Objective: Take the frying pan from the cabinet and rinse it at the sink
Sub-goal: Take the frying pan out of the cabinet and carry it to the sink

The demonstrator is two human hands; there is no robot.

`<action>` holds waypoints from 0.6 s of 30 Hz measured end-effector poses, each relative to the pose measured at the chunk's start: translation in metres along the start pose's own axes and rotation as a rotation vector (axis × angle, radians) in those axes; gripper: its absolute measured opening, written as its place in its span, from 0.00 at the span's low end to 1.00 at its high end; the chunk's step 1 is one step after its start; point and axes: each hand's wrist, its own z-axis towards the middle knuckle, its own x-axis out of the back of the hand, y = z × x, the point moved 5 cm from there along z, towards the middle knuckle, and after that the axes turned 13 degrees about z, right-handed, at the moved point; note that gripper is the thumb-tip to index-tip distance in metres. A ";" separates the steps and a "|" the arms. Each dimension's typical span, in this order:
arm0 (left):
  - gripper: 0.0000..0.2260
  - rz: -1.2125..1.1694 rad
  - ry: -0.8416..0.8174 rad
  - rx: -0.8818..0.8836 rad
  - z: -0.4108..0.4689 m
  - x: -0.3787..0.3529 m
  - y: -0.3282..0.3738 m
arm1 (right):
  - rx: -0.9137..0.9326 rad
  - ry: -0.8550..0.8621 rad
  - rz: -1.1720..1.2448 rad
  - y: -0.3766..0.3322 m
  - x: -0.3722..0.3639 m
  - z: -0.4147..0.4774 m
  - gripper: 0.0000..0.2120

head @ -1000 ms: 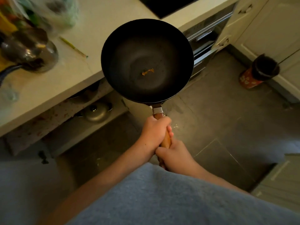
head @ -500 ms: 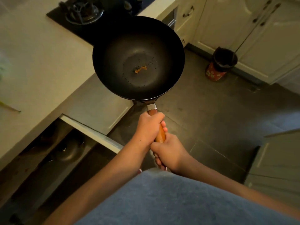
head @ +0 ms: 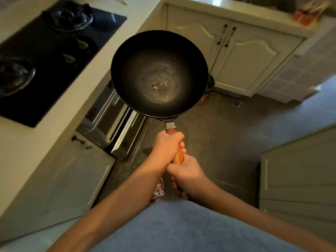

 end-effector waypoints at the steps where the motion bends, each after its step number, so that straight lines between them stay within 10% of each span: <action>1: 0.09 0.010 -0.019 0.007 0.013 -0.003 0.011 | 0.013 0.005 0.009 -0.011 0.002 0.012 0.08; 18: 0.03 0.194 -0.076 -0.001 0.182 -0.101 0.155 | -0.059 0.017 0.068 -0.140 0.107 0.175 0.01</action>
